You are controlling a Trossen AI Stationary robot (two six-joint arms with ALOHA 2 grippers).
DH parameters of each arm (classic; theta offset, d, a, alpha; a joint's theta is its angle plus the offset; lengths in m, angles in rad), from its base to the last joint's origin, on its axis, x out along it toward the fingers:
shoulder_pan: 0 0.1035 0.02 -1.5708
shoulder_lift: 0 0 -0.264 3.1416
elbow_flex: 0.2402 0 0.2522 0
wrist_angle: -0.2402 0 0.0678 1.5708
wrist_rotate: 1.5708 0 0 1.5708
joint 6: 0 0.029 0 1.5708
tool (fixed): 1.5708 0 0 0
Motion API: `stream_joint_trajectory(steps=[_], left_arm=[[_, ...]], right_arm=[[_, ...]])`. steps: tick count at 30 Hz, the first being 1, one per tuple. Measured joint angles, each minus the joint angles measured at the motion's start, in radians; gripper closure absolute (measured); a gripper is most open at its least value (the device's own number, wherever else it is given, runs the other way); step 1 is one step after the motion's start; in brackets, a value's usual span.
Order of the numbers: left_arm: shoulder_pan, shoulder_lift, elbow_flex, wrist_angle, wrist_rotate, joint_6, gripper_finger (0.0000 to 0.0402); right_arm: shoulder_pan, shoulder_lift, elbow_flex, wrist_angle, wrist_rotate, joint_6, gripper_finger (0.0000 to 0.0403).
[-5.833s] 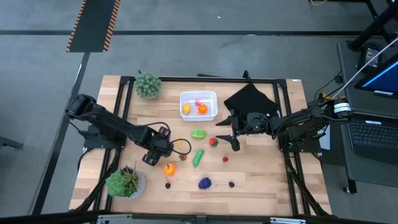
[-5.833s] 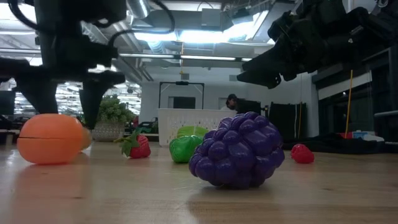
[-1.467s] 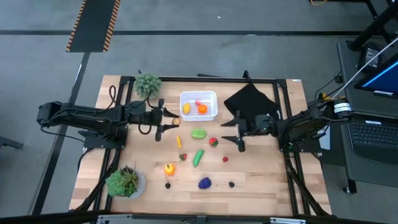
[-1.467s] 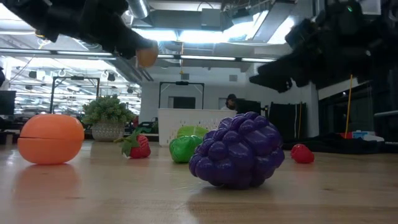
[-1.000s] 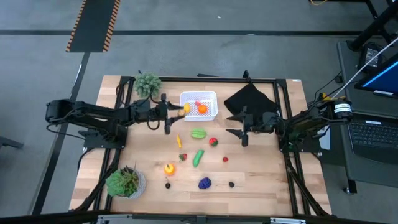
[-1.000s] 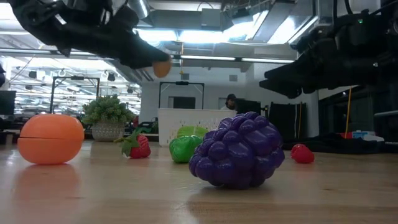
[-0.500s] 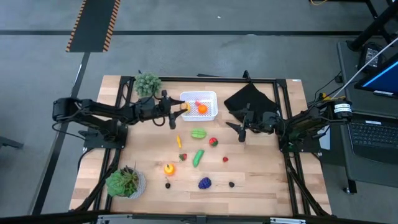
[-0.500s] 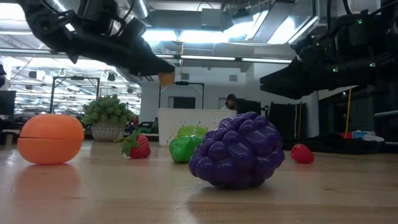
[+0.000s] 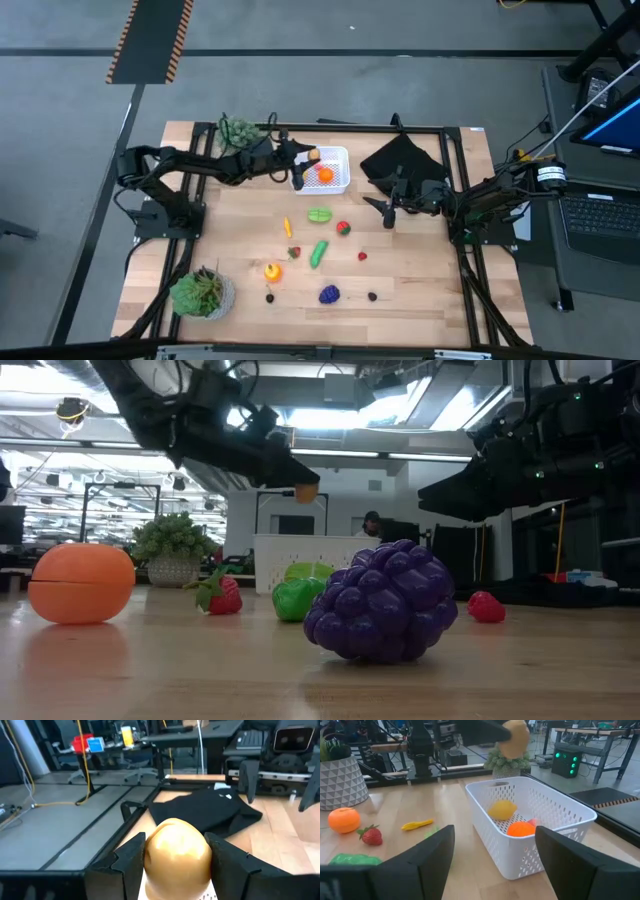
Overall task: Pick and placing Produce into tupperware
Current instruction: Put the potato into the white bin
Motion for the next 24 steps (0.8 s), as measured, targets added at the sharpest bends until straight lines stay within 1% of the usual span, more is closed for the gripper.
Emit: stream_joint_trajectory(steps=[2, 4, 11, 15, 24], left_arm=[[0.007, 0.010, 0.035, -0.056, 0.025, 0.007, 0.0223], [0.010, 0.010, 0.080, -0.147, 0.044, 0.018, 0.0228], [0.010, 0.010, 0.295, -0.581, 0.039, 0.126, 0.0228], [0.016, 0.022, 0.410, -0.790, 0.033, 0.174, 0.0227], [0.071, 0.090, 0.612, -1.103, 0.031, 0.180, 0.0228]], right_arm=[[0.000, 0.000, 0.000, -0.007, 0.000, 0.000, 0.0125], [0.000, 0.000, 0.000, -0.015, 0.000, 0.000, 0.0125], [0.000, 0.000, 0.000, -0.024, 0.000, 0.003, 0.0125], [0.000, 0.000, 0.000, -0.024, 0.000, 0.003, 0.0125], [0.000, 0.000, 0.000, -0.030, -0.001, 0.005, 0.0125]])
